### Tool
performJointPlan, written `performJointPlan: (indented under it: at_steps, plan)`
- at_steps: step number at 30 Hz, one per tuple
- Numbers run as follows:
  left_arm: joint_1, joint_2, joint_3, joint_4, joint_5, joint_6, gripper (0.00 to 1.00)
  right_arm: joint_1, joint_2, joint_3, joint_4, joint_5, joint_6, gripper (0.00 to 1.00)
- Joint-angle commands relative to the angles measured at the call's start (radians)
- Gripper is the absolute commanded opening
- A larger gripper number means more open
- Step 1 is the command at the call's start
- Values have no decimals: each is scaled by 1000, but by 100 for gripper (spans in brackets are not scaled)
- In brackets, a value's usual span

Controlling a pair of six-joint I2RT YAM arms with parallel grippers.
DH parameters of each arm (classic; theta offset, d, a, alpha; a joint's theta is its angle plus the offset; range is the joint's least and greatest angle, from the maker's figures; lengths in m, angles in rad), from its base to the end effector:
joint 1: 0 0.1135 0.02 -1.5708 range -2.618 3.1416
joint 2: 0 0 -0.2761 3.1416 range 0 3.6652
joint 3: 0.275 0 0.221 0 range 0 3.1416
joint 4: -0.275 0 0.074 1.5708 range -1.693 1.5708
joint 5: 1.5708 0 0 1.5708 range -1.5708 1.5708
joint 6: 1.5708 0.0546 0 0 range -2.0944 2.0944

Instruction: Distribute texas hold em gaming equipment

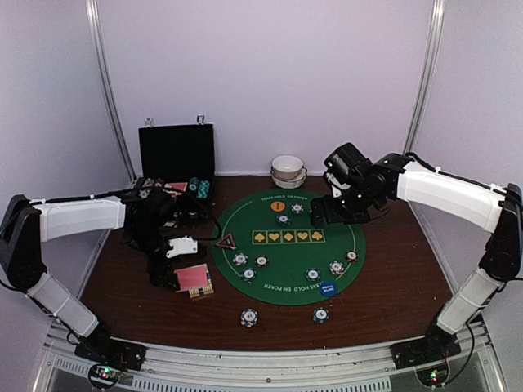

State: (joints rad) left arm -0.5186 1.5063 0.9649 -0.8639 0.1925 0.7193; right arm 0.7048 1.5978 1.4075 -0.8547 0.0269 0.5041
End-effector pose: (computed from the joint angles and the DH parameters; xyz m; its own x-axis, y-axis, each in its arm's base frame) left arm 0.2002 -0.1263 0.2050 -0.3058 0.9191 -0.2483 0.9510 0.3074 -0.0334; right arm 0.2388 0.2011 0.2970 -0.8848 -0.1186 -0.4507 -0.2398 0.9451 0.2221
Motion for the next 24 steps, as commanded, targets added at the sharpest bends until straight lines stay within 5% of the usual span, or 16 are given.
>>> performJointPlan:
  at_steps: [1,24]
  plan:
    - [-10,24,-2,18,33,34,98,9,-41,-7,3,4,11,100]
    - [-14,116,24,48,29,24,98,27,-56,-16,2,-13,7,99]
